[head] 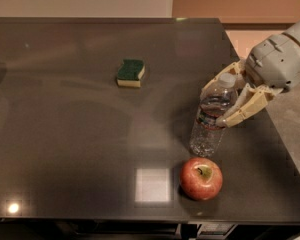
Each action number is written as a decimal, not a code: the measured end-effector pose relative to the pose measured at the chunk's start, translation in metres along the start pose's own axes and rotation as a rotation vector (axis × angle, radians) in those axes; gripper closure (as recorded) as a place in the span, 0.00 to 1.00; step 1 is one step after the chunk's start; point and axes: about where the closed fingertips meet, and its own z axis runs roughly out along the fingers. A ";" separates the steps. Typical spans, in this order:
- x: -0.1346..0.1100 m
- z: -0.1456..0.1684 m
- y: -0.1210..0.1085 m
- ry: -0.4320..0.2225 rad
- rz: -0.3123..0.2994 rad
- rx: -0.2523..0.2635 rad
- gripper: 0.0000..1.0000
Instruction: Move water bottle near apple
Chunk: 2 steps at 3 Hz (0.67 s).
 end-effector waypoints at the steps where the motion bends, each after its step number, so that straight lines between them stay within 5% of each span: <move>1: 0.005 0.006 0.001 0.019 0.003 -0.015 0.35; 2: 0.005 0.006 0.002 0.029 -0.007 -0.006 0.13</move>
Offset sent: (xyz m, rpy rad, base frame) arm -0.0285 -0.0113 -0.0087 -0.0616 0.0292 0.0819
